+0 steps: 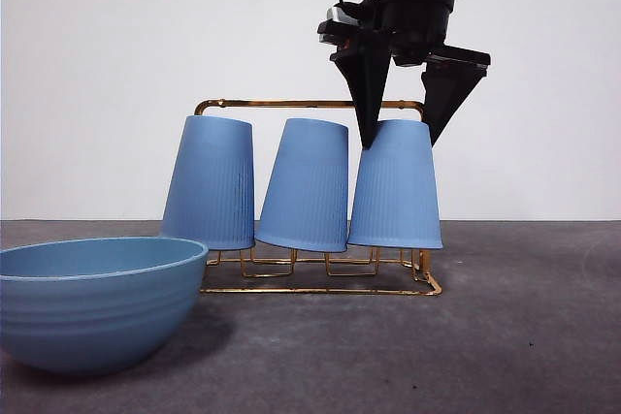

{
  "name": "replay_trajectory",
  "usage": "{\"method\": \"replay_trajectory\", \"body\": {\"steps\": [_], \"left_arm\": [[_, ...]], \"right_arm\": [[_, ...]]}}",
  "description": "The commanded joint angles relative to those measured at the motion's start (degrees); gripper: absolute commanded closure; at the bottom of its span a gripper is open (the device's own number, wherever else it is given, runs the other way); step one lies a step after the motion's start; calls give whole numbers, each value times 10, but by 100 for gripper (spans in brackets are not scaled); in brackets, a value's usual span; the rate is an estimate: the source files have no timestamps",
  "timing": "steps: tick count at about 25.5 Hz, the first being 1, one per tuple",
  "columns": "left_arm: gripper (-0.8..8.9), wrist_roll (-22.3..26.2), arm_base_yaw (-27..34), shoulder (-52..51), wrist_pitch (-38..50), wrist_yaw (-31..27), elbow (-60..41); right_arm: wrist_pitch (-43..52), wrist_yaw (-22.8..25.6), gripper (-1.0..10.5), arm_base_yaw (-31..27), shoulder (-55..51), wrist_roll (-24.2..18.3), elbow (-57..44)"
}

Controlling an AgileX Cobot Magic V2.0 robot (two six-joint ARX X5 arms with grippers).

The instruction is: Right arm lift cup from the cupboard, then place it on the right of the bowl

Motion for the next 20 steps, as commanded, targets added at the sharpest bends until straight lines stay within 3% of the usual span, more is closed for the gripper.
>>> {"method": "replay_trajectory", "body": {"steps": [1,20], "left_arm": [[284,0,-2,4,6,4,10],[284,-2,-10,4,6,4,10]], "right_arm": [[-3,-1,719,5,13,-2,16],[-25,20,721,7,-131,14,24]]}}
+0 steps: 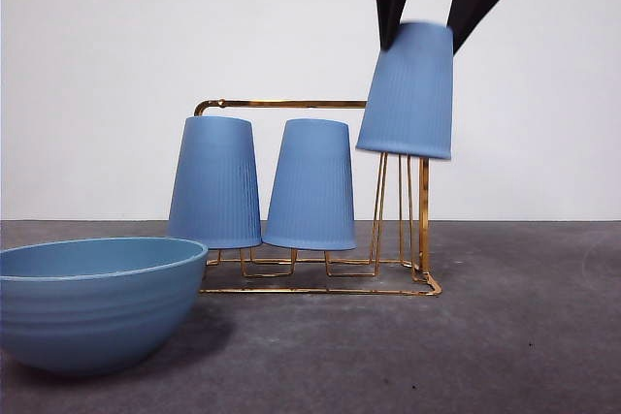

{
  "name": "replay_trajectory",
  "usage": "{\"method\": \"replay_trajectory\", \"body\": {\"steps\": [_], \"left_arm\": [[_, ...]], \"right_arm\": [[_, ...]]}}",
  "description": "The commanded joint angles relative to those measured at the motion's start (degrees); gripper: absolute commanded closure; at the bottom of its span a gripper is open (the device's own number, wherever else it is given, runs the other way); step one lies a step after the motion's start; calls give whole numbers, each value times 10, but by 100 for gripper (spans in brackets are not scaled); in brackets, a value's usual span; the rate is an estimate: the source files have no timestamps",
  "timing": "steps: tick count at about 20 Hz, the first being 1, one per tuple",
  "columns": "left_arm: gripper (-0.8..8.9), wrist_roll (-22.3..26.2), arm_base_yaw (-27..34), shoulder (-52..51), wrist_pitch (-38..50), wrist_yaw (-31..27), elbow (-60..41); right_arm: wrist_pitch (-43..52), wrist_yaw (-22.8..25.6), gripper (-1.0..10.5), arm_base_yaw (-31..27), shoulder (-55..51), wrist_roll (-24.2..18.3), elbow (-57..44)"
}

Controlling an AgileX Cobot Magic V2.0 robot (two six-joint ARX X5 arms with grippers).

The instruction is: Right arm lift cup from the cupboard, then place it on the right of the bowl

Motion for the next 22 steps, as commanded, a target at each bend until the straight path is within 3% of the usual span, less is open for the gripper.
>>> {"method": "replay_trajectory", "body": {"steps": [1,7,13,15,19,22], "left_arm": [[284,0,-3,5,6,4,10],[284,-5,-11,31,7,4,10],[284,-25,-26,78,11,9,9],[285,-38,-28,103,18,45,9],[287,-53,-36,157,23,93,9],[288,-68,-39,194,21,142,9]], "right_arm": [[2,26,721,10,-16,7,15],[21,33,722,29,-89,7,-43],[158,34,723,57,-239,7,-237],[196,31,723,58,-294,7,-297],[283,-13,723,58,-396,7,-431],[372,-84,723,58,-463,23,-533]]}}
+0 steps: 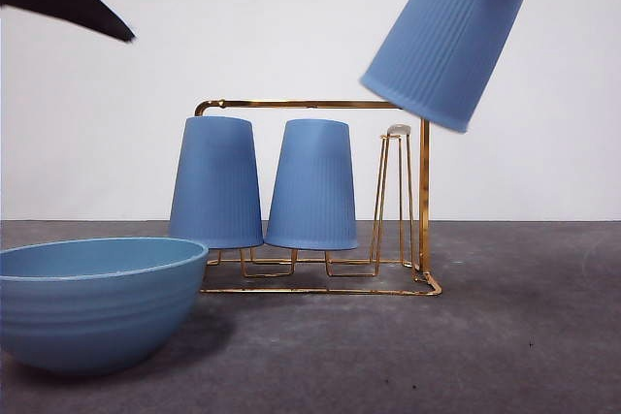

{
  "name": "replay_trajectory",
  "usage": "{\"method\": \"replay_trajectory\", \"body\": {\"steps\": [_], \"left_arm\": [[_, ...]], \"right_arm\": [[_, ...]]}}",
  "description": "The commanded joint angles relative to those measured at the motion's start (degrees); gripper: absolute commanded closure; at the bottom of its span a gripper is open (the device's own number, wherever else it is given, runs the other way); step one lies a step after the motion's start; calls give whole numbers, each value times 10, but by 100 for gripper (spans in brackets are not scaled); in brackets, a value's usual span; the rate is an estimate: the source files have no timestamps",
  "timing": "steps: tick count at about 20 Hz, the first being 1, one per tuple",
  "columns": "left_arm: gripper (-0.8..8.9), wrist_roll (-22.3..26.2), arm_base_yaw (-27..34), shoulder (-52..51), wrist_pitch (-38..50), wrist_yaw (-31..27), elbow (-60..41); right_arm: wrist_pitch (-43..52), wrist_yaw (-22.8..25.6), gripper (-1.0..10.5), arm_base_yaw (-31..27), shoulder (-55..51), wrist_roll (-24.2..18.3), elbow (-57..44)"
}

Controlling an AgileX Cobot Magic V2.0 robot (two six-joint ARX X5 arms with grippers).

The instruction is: Right arm lift cup from the cupboard, then place it on the right of the bowl

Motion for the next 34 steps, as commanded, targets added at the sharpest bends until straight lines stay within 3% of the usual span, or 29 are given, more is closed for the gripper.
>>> {"method": "replay_trajectory", "body": {"steps": [1,6,7,9,12,17,22,29,34], "left_arm": [[288,-16,-5,26,2,36,9],[288,-28,-8,73,5,94,-15],[289,-46,-9,85,34,134,-47],[289,-65,-8,96,76,184,-81],[289,-80,-8,115,122,215,-101],[289,-135,-9,160,217,279,-101],[297,-143,-18,176,238,324,-101],[522,-148,-21,176,252,332,-101],[799,-145,-21,176,258,326,-101]], "right_arm": [[72,-49,723,4,-38,34,-63],[235,-112,726,3,-87,115,-217],[316,-147,726,3,-89,154,-266],[395,-163,727,3,-89,190,-303],[478,-170,757,2,-88,237,-346],[569,-173,829,2,-78,292,-392],[635,-196,828,3,-42,320,-396],[706,-225,829,7,30,340,-396],[740,-258,829,7,67,354,-396]]}}
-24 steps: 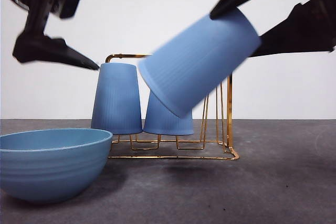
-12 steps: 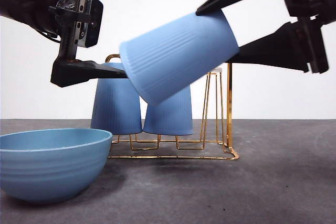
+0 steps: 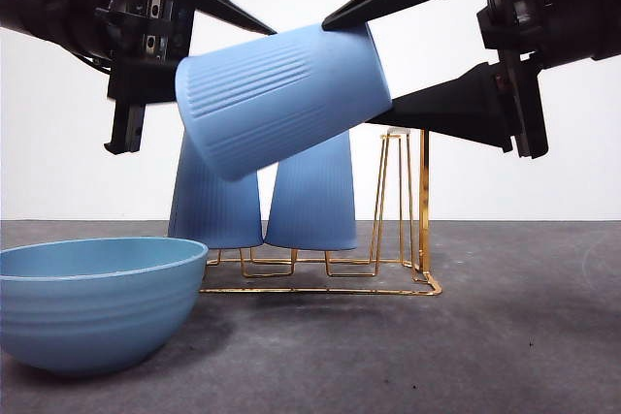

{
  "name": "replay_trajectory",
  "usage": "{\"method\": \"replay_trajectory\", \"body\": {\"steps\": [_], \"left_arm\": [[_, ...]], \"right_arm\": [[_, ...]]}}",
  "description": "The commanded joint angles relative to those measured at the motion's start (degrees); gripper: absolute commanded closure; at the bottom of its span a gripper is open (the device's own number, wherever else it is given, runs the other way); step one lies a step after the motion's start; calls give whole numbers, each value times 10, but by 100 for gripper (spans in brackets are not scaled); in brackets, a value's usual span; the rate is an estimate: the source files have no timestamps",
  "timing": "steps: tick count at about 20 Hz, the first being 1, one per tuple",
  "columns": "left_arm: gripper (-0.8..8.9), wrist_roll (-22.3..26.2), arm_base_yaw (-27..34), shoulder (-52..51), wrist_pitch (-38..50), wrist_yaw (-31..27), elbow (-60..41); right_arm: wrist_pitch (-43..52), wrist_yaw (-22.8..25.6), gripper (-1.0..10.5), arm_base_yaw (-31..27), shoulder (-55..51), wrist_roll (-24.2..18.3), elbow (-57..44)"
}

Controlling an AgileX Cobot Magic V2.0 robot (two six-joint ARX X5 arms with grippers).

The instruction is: Right arm lift cup from the cupboard, then place it on the right of the bowl

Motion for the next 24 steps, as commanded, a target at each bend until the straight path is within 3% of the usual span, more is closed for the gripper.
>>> {"method": "replay_trajectory", "body": {"steps": [1,3,7,15,21,24], "left_arm": [[805,12,-7,7,10,6,6],[805,21,-7,7,10,6,6],[805,33,-6,7,10,-5,6],[805,28,-5,7,10,-21,6],[805,6,-8,7,10,-52,7],[805,-3,-19,7,10,-74,8]], "right_arm": [[2,-5,829,8,18,10,3],[1,-4,822,8,18,8,3],[1,-4,502,8,18,3,3],[-66,-28,480,-32,-16,-19,6],[-209,-20,480,-92,-134,-42,12],[-371,14,480,-110,-192,-103,54]]}}
